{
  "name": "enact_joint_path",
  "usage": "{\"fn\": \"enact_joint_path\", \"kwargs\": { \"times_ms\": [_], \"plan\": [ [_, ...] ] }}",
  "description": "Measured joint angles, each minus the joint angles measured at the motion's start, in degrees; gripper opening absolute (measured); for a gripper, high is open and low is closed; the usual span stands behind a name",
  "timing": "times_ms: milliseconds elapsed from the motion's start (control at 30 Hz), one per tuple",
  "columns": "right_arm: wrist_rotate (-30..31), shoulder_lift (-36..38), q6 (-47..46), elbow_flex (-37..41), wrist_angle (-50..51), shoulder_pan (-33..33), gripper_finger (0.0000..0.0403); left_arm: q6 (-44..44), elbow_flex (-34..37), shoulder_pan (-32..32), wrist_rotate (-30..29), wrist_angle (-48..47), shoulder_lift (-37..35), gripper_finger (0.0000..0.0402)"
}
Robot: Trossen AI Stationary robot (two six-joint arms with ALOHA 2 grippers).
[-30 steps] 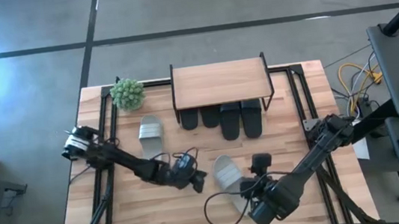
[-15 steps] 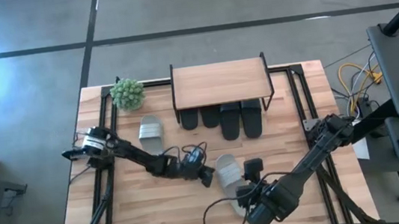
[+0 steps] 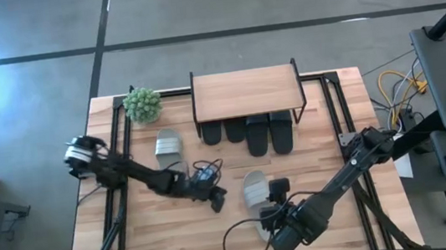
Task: Pick and place slides into the shelf
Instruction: Put the white slide on the shelf
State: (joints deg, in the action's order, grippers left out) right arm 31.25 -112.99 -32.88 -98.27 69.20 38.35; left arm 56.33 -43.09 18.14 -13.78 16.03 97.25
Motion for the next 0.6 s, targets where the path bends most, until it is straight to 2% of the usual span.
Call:
{"fn": "enact_joint_path", "kwargs": {
  "times_ms": [200, 333, 600],
  "plan": [
    [-0.13, -0.09, 0.24, 5.95, -6.46, -0.75, 0.0203, -1.24, 3.43, 7.45, -4.04, -1.55, -10.79, 0.0000],
    [-0.17, -0.11, 2.42, 8.78, -9.32, -1.59, 0.0203, -1.21, 4.97, 11.05, -9.07, -3.39, -16.06, 0.0000],
    [0.30, -0.07, 13.77, 14.63, -20.78, -2.89, 0.0203, -1.48, 6.88, 13.28, -13.20, -5.64, -21.76, 0.0000]
  ]
}}
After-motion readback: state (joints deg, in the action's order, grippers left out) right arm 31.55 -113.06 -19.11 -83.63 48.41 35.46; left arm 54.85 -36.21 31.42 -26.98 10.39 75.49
